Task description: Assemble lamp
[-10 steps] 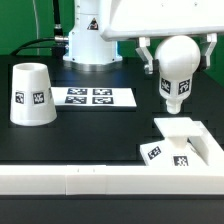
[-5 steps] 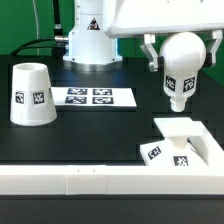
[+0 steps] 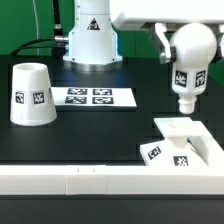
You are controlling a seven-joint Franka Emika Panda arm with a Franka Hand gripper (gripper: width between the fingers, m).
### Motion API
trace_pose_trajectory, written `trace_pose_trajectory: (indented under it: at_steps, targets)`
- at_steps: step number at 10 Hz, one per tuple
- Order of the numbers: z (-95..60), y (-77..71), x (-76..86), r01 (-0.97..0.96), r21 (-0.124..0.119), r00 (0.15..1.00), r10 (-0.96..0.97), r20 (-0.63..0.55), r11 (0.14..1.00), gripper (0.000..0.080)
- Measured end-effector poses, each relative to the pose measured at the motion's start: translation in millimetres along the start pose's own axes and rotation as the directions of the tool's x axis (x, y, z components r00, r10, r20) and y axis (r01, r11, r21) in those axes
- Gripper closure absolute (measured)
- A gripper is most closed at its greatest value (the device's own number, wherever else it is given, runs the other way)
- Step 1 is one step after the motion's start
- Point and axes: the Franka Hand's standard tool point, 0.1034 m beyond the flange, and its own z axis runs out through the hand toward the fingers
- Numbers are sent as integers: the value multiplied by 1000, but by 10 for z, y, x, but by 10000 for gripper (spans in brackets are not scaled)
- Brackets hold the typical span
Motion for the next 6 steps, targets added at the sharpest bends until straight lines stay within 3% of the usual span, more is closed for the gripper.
trace_pose_trajectory:
  at_steps: [6]
  targets:
    - [72, -19, -68, 92, 3, 996, -92, 15, 996, 226]
